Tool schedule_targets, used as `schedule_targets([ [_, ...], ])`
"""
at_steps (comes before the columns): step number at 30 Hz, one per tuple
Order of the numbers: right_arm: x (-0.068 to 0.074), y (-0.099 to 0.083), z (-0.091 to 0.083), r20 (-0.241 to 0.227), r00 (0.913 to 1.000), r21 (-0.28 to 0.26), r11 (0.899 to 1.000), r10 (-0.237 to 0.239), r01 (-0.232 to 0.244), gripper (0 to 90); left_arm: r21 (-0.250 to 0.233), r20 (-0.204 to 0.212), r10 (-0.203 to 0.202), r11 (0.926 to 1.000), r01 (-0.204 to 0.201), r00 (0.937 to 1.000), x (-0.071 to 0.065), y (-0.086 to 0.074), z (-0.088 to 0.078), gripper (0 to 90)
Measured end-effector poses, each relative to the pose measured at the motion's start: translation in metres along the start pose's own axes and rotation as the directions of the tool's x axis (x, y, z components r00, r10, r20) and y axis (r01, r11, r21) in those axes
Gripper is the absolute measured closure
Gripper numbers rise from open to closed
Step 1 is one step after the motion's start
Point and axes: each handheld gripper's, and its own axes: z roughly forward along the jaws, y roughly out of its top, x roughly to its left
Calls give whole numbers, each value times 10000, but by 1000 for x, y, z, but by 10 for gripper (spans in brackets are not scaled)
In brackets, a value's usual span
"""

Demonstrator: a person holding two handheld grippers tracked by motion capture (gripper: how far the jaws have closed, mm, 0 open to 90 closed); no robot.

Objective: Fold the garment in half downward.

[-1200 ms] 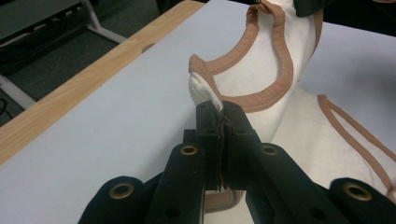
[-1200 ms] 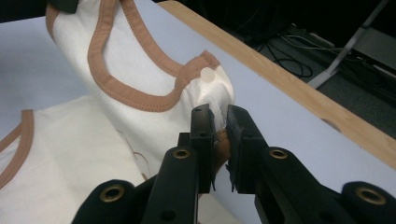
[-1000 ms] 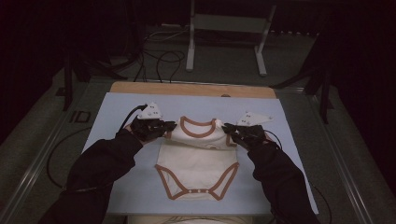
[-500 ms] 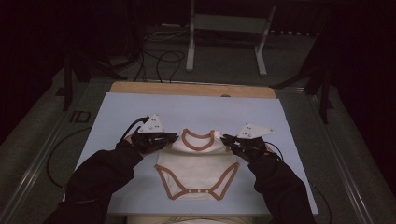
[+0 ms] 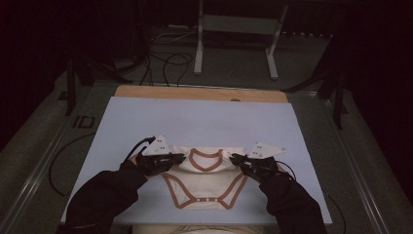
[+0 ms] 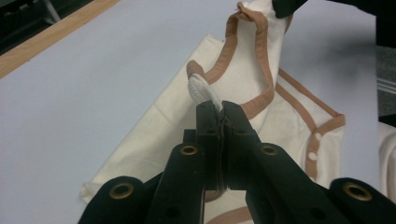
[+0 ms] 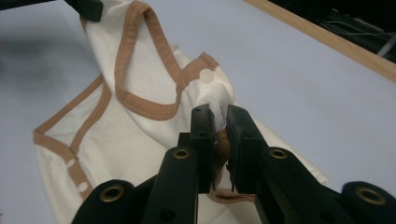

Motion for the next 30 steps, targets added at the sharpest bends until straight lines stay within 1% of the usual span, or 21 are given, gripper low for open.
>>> schedule_targets([
  [4, 3, -3, -2, -42, 10000, -20, 10000, 30, -30, 821, -54, 102, -3, 10000, 3, 9999, -5, -3, -1, 876],
  [5, 4, -5, -3, -51, 10000, -24, 10000, 20, -20, 821, -45, 103, 54, 10000, -54, 9999, -8, -5, -1, 876],
  [6, 5, -5, -5, -59, 9999, -21, 10000, 82, -82, 821, -42, 155, 55, 10000, -55, 9999, -9, -6, -2, 876],
  [8, 6, -6, -7, -60, 9999, -55, 9999, 84, -84, 821, 14, 158, 119, 9999, -119, 9998, -13, -8, -2, 876],
  [10, 7, -7, -9, -74, 9999, -78, 9999, 119, -120, 821, 57, 242, 79, 10000, -80, 9997, -15, -10, -1, 875],
  [11, 8, -8, -9, -90, 9999, -66, 9999, 89, -90, 821, 111, 207, 111, 9999, -113, 9997, -16, -11, 0, 875],
  [13, 8, -11, -8, -100, 9998, -22, 9999, 163, -164, 821, 123, 300, 22, 9999, -26, 9995, -16, -14, 1, 875],
  [16, 10, -14, -7, -176, 9996, 72, 9997, 232, -230, 821, 180, 316, 39, 9998, -45, 9995, -17, -17, 3, 875],
  [17, 12, -18, -5, -236, 9993, 153, 9995, 294, -291, 820, 212, 381, -48, 9998, 40, 9993, -17, -19, 5, 875],
  [19, 13, -21, -4, -317, 9990, 228, 9992, 320, -313, 820, 305, 364, 25, 9995, -36, 9993, -18, -21, 6, 875],
  [22, 15, -23, -2, -361, 9989, 294, 9992, 294, -283, 820, 318, 449, -37, 9995, 23, 9990, -18, -24, 7, 874],
  [24, 18, -26, -2, -500, 9983, 349, 9990, 297, -280, 819, 414, 498, -118, 9991, 98, 9987, -18, -30, 9, 875],
  [26, 21, -28, -1, -546, 9982, 365, 9991, 256, -236, 819, 431, 532, -127, 9990, 104, 9985, -18, -32, 9, 874],
  [27, 22, -29, 0, -560, 9982, 395, 9990, 228, -206, 819, 423, 678, -92, 9991, 63, 9977, -19, -35, 9, 873],
  [28, 22, -29, 0, -560, 9982, 395, 9990, 228, -206, 819, 423, 678, -92, 9991, 63, 9977, -19, -35, 9, 873],
  [30, 26, -34, 1, -606, 9980, 532, 9985, 161, -129, 819, 513, 742, -79, 9987, 41, 9972, -21, -40, 10, 873],
])
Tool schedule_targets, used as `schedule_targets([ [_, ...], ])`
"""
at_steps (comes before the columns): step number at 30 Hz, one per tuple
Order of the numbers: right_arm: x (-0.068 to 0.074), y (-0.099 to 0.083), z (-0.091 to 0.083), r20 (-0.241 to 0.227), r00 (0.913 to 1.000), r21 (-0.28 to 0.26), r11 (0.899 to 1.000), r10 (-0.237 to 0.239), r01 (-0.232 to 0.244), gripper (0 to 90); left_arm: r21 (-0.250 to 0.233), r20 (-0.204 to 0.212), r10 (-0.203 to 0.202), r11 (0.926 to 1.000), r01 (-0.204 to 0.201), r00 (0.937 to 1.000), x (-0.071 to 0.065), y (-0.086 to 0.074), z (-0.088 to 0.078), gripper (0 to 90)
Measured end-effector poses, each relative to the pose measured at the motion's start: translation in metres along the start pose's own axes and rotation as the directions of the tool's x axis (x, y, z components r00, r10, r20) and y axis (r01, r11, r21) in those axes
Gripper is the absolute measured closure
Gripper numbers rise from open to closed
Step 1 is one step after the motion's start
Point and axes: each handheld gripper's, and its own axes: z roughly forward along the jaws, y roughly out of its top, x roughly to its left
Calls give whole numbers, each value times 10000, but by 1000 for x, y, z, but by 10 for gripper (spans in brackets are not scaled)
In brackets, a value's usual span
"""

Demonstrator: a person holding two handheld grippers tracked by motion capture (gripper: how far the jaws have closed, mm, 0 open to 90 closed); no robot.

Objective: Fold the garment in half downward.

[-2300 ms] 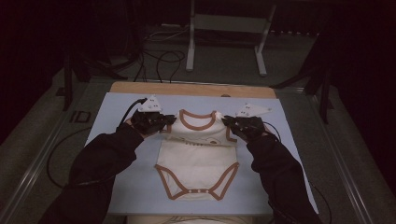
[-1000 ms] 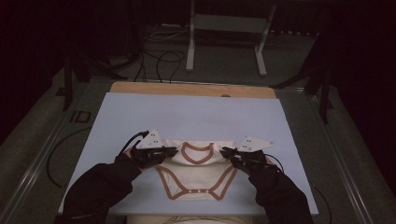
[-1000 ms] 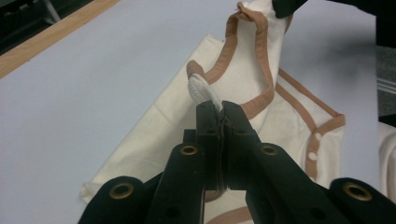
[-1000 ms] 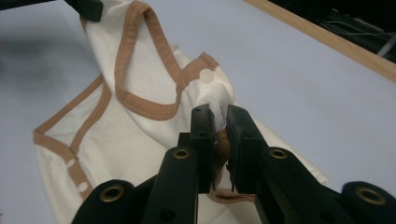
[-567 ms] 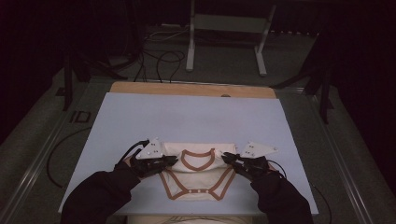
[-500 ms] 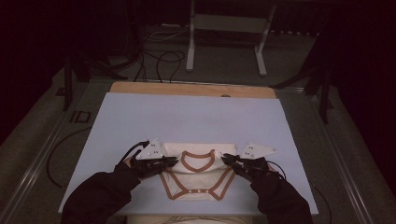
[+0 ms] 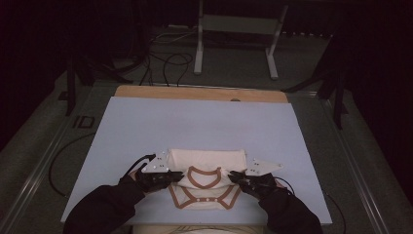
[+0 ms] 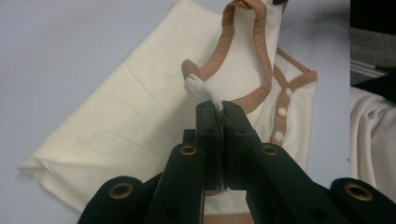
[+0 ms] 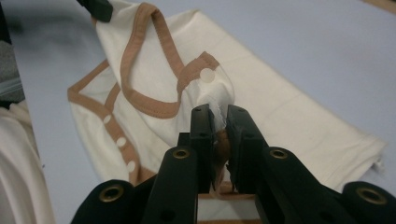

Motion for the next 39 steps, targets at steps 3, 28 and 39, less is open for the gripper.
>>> schedule_targets([
  [3, 3, -3, 0, -36, 10000, 44, 10000, 41, -41, 818, 7, 126, -34, 10000, 34, 9999, -1, -4, 0, 873],
  [28, 29, -30, -15, -1001, 9928, -48, 9977, 661, -669, 697, 330, 1698, 408, 9983, -470, 9846, -26, -33, 2, 793],
  [39, 20, -28, -26, -1073, 9882, -784, 9899, 1096, -1183, 216, 546, 1975, 229, 9979, -343, 9800, -35, -31, -7, 349],
])
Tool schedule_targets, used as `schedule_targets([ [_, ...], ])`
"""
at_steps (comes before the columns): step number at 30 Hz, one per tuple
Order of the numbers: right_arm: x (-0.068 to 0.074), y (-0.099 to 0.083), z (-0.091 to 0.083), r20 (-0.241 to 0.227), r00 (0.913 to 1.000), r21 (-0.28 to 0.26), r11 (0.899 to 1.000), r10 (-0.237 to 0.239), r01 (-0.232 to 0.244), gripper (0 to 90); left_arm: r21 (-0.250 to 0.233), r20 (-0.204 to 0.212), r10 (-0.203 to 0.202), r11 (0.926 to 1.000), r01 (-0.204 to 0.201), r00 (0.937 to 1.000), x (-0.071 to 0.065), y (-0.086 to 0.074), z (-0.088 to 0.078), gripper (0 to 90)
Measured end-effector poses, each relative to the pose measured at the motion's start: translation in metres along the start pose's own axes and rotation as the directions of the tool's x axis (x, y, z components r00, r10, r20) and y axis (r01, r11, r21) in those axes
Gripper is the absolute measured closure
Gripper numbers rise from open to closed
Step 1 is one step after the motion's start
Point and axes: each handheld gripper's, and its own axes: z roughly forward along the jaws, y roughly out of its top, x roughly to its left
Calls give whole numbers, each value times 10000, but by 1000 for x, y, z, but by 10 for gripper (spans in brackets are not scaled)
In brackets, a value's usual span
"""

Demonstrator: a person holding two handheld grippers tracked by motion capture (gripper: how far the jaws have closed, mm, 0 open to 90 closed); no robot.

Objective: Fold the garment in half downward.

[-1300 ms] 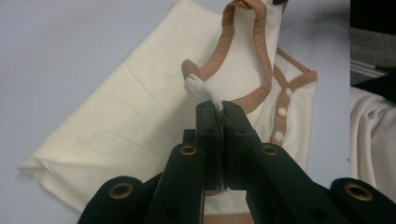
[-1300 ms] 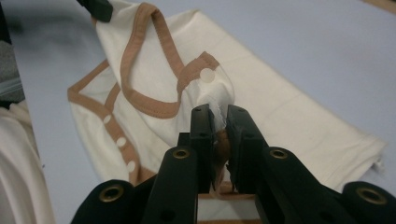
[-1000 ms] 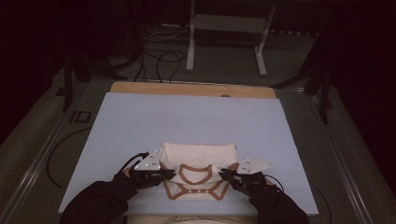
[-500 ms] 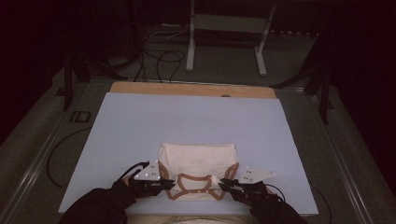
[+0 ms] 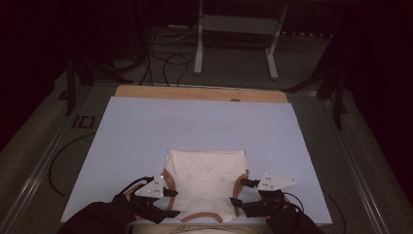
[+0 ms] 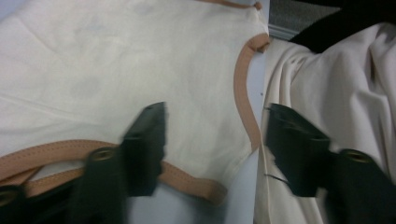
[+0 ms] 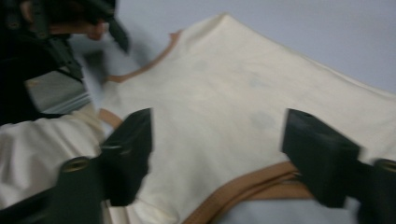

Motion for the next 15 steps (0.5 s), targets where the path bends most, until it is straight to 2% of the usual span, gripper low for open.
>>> schedule_targets([
  [4, -2, 2, 0, -125, 9999, -120, 9999, 32, -33, 156, -88, 231, 6, 10000, -4, 9997, 2, 3, -2, 179],
  [6, -4, 3, 0, -179, 9998, -125, 9999, 98, -100, 140, -187, 145, 45, 9998, -42, 9999, 2, 5, -2, 132],
  [7, -5, 4, 1, -16, 10000, -20, 10000, -14, 14, 131, -176, -92, 173, 9997, -174, 9998, 3, 7, -3, 106],
  [8, -6, 4, 1, -13, 10000, -46, 10000, 63, -64, 124, -159, -183, 194, 9997, -197, 9996, 4, 8, -3, 70],
  [11, -10, 4, 1, -33, 10000, -114, 9999, 83, -84, 110, -197, -416, 183, 9996, -191, 9990, 7, 11, -4, 16],
  [15, -14, 6, -1, 150, 9999, -314, 9995, 15, -11, 99, -331, -573, 77, 9994, -96, 9983, 13, 14, -7, 3],
])
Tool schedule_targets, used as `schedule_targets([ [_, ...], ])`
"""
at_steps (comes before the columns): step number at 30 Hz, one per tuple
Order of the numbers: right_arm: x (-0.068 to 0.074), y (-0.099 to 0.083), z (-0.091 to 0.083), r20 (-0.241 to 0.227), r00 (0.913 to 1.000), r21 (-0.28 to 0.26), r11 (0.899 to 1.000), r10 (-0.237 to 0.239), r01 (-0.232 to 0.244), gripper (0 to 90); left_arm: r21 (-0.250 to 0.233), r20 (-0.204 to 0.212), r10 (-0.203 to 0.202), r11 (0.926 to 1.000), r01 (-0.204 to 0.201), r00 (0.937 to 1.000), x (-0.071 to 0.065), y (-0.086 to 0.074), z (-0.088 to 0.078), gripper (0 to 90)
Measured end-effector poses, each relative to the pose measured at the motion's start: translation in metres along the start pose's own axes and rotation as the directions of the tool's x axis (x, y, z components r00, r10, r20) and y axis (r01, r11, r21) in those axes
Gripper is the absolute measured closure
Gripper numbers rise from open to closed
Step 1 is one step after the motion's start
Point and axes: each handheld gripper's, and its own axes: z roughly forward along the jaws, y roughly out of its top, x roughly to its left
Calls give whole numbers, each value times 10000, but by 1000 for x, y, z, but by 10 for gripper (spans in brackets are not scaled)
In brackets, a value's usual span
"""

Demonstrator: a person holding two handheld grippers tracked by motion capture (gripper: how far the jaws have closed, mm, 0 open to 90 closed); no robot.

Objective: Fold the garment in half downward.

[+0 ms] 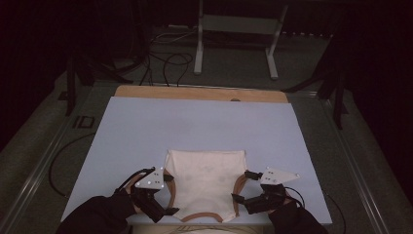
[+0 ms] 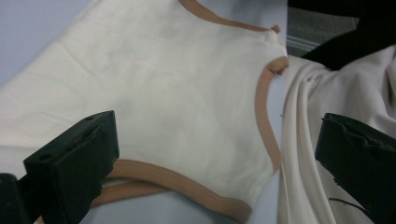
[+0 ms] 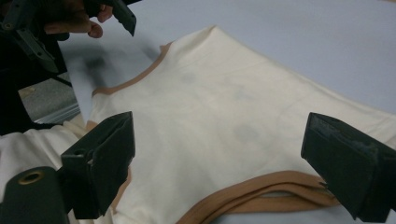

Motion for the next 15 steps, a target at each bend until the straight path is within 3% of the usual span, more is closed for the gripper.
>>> schedule_targets([
  [10, -10, 12, -3, 243, 9987, -16, 9990, -449, 449, 99, -222, -266, -102, 9997, 96, 9996, 16, 11, -10, 2],
  [15, -15, 20, -6, 604, 9964, -314, 9976, -601, 621, 99, -349, -603, -91, 9994, 70, 9981, 22, 19, -16, 2],
])
